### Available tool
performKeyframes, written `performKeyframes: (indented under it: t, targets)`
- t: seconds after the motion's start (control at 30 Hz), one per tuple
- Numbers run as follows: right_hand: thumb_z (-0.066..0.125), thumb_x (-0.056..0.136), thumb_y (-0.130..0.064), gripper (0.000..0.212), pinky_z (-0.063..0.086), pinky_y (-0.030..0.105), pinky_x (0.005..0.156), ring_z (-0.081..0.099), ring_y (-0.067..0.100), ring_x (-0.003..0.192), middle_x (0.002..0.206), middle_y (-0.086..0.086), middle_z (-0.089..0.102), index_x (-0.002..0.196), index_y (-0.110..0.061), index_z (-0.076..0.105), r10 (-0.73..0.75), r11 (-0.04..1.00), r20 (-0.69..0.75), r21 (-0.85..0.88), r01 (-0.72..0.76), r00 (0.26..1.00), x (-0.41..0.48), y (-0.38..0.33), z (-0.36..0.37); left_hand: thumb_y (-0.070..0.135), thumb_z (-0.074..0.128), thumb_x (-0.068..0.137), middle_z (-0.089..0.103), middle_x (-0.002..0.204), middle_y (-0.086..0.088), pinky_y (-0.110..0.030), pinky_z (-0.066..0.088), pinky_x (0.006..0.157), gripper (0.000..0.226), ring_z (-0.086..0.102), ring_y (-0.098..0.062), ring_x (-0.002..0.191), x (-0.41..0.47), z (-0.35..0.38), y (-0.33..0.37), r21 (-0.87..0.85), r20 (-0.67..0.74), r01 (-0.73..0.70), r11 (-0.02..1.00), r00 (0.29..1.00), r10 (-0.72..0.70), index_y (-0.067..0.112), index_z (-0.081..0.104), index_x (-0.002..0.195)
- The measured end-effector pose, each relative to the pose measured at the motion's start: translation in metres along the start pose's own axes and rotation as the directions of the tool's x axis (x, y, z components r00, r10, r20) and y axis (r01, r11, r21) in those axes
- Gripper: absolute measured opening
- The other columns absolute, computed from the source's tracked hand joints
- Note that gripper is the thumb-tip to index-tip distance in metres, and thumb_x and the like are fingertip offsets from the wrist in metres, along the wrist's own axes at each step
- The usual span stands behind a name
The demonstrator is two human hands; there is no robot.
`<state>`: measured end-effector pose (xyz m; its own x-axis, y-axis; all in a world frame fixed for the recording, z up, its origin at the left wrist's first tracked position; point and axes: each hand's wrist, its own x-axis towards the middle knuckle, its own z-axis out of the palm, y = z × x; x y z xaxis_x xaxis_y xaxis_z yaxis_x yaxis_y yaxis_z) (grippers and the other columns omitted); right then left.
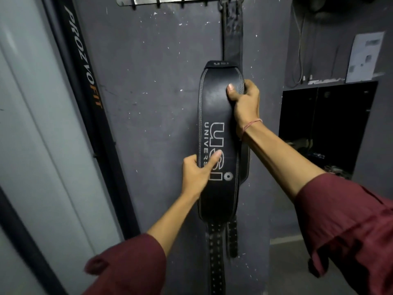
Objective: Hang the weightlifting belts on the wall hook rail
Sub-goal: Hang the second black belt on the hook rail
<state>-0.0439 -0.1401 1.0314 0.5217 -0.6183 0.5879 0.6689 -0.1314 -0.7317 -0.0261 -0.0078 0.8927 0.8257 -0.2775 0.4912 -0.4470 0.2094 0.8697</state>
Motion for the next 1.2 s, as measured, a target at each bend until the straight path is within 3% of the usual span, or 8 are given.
performKeyframes:
  t: [0.2, 0.3, 0.53, 0.63, 0.73, 0.93, 1.1, 1.2]
  targets:
    - [0.063, 0.084, -0.005, 0.015, 0.055, 0.049, 0.090, 0.064, 0.024, 0.086, 0.092, 0.009, 0.068, 0.098, -0.006, 0.060, -0.020, 1.000, 0.003, 0.001, 0.020, 1.000, 0.001, -0.015, 0.004, 0.029, 0.096, 0.054, 0.078, 0.099, 0.000, -0.028, 0.060, 0.082, 0.060, 0.074, -0.014, 0.094, -0.049, -0.008, -0.068, 0.110, 0.089, 0.193, 0.975, 0.975, -0.203, 0.009, 0.072, 0.105]
    - [0.062, 0.086, -0.002, 0.012, 0.056, 0.044, 0.086, 0.063, 0.021, 0.084, 0.089, 0.007, 0.066, 0.097, -0.008, 0.058, -0.017, 1.000, 0.010, -0.013, 0.017, 1.000, -0.003, -0.013, 0.003, 0.024, 0.095, 0.056, 0.078, 0.095, -0.001, -0.026, 0.060, 0.077, 0.050, 0.074, -0.018, 0.094, -0.069, -0.011, -0.087, 0.114, 0.100, 0.251, 0.961, 0.960, -0.262, 0.012, 0.073, 0.098]
    - [0.061, 0.089, 0.001, 0.013, 0.055, 0.037, 0.083, 0.062, 0.017, 0.082, 0.089, 0.004, 0.065, 0.098, -0.007, 0.056, -0.031, 0.999, 0.039, -0.008, 0.032, 0.999, -0.015, -0.010, -0.006, 0.037, 0.069, 0.084, 0.076, 0.081, 0.004, -0.019, 0.056, 0.067, 0.027, 0.072, -0.005, 0.077, -0.034, 0.007, -0.020, -0.032, -0.041, 0.091, 0.995, 0.995, -0.092, 0.012, 0.072, 0.091]
    - [0.061, 0.090, 0.002, 0.015, 0.055, 0.031, 0.081, 0.064, 0.013, 0.081, 0.090, 0.004, 0.067, 0.102, -0.004, 0.056, -0.028, 0.999, 0.088, 0.022, 0.026, 0.996, -0.032, -0.004, -0.012, 0.069, 0.054, 0.084, 0.075, 0.093, 0.002, -0.026, 0.057, 0.079, 0.059, 0.071, -0.004, 0.084, 0.020, 0.010, 0.027, 0.016, -0.073, 0.126, 0.992, 0.990, -0.124, 0.015, 0.068, 0.104]
    - [0.062, 0.088, 0.002, 0.021, 0.056, 0.037, 0.086, 0.066, 0.019, 0.090, 0.099, 0.009, 0.068, 0.108, -0.003, 0.058, -0.010, 1.000, 0.155, 0.028, 0.006, 0.988, -0.046, 0.003, -0.017, 0.092, 0.039, 0.069, 0.066, 0.127, -0.014, -0.050, 0.050, 0.102, 0.101, 0.065, -0.029, 0.114, 0.066, 0.007, 0.065, -0.221, 0.241, 0.324, 0.920, 0.932, -0.271, 0.014, 0.061, 0.129]
    - [0.063, 0.089, -0.003, 0.016, 0.054, 0.028, 0.074, 0.061, 0.011, 0.080, 0.088, 0.003, 0.065, 0.103, -0.001, 0.057, 0.056, 0.998, 0.232, -0.043, -0.047, 0.971, -0.059, 0.018, -0.036, 0.017, 0.055, 0.098, 0.066, 0.107, -0.026, -0.037, 0.060, 0.071, 0.036, 0.070, -0.029, 0.083, 0.092, 0.012, 0.100, -0.370, 0.169, 0.173, 0.913, 0.979, -0.117, -0.010, 0.057, 0.122]
    - [0.061, 0.076, -0.069, 0.056, 0.050, 0.045, 0.090, 0.060, 0.015, 0.088, 0.091, 0.003, 0.065, 0.092, -0.015, 0.061, 0.135, 0.976, 0.206, -0.195, -0.095, 0.969, -0.039, 0.012, -0.038, 0.003, 0.052, 0.097, 0.069, 0.104, -0.016, -0.028, 0.059, 0.073, 0.026, 0.071, -0.021, 0.085, 0.072, 0.024, 0.086, -0.399, 0.229, 0.105, 0.911, 0.973, -0.012, -0.001, 0.059, 0.121]
    - [0.066, 0.077, -0.060, 0.054, 0.047, 0.049, 0.103, 0.064, 0.020, 0.110, 0.113, 0.004, 0.069, 0.109, -0.016, 0.061, 0.070, 0.973, 0.183, -0.230, -0.027, 0.981, -0.025, 0.004, -0.031, 0.003, 0.051, 0.096, 0.069, 0.116, -0.016, -0.031, 0.058, 0.081, 0.034, 0.070, -0.025, 0.100, 0.062, 0.030, 0.081, -0.435, 0.282, 0.134, 0.890, 0.960, -0.007, 0.003, 0.057, 0.130]
